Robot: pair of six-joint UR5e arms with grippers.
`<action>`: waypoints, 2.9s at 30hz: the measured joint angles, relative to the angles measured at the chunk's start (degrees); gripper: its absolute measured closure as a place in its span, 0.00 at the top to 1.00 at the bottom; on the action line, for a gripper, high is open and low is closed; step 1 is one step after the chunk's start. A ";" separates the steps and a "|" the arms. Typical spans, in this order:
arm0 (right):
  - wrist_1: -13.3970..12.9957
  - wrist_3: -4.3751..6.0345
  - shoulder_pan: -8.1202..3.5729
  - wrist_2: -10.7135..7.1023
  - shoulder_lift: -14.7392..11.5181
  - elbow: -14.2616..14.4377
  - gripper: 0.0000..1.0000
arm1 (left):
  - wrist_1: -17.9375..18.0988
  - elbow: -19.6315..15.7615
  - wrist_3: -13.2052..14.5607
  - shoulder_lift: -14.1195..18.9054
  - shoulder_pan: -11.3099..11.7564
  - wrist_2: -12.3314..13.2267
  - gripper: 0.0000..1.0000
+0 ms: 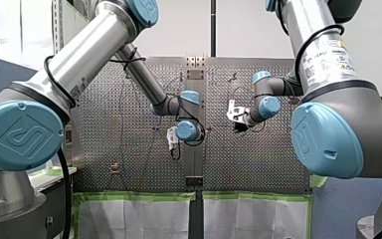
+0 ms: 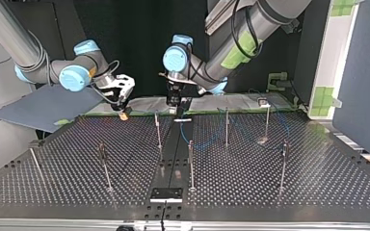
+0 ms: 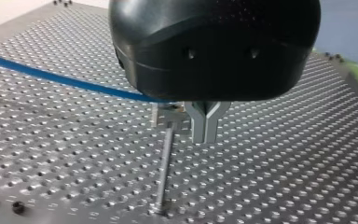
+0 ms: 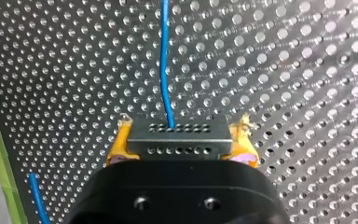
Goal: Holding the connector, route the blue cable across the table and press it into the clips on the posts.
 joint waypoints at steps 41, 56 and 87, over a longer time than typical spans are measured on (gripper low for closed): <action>0.07 0.44 -2.27 -1.66 0.22 -0.77 0.00 | -8.91 2.76 1.44 2.47 -3.63 -2.38 0.00; 0.18 1.47 -4.19 -1.94 0.29 -0.99 0.00 | -5.85 1.14 2.39 2.35 -4.36 -3.18 0.00; -1.03 1.49 -5.36 -2.15 0.67 -1.38 0.00 | -2.13 5.32 2.25 -0.50 5.50 7.42 0.00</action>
